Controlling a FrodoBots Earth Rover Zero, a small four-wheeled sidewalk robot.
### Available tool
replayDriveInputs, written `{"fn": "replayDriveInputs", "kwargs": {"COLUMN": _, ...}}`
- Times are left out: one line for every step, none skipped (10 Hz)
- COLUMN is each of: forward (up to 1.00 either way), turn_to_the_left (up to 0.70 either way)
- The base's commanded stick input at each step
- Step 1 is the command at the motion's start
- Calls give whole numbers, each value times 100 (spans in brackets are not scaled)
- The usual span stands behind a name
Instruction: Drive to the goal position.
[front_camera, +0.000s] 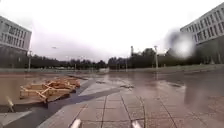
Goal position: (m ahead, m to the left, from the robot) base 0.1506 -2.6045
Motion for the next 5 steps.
{"fn": "replayDriveInputs", "kwargs": {"forward": 70, "turn_to_the_left": 0}}
{"fn": "replayDriveInputs", "kwargs": {"forward": 70, "turn_to_the_left": 0}}
{"fn": "replayDriveInputs", "kwargs": {"forward": 70, "turn_to_the_left": 0}}
{"fn": "replayDriveInputs", "kwargs": {"forward": 70, "turn_to_the_left": 0}}
{"fn": "replayDriveInputs", "kwargs": {"forward": 70, "turn_to_the_left": 0}}
